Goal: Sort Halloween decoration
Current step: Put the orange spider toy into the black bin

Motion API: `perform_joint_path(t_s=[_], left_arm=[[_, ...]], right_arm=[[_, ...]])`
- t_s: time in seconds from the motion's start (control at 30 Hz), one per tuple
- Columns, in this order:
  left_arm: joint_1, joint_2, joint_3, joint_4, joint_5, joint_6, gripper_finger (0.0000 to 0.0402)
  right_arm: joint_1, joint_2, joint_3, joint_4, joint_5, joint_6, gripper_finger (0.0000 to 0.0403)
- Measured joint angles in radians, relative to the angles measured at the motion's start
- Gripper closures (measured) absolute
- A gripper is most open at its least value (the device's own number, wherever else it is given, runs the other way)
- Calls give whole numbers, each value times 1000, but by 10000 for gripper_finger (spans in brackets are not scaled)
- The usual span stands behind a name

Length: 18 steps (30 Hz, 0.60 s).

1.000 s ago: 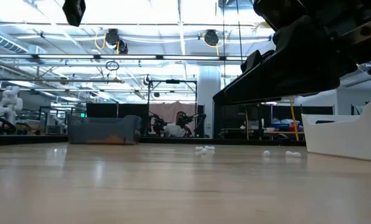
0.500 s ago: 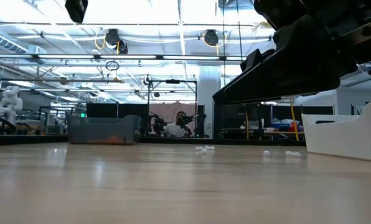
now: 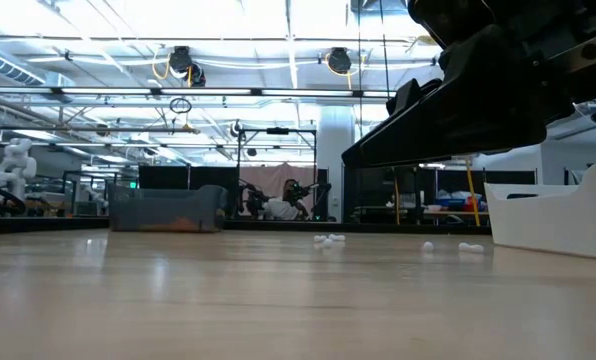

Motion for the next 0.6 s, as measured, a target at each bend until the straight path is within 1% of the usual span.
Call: perform_joint_path(t_s=[0.17,0.6], left_arm=[[0,0,0,0,19,120,394],[0,0,0,-5,18,125,394]], right_arm=[[0,0,0,0,0,0,266],[0,0,0,-2,0,0,266]])
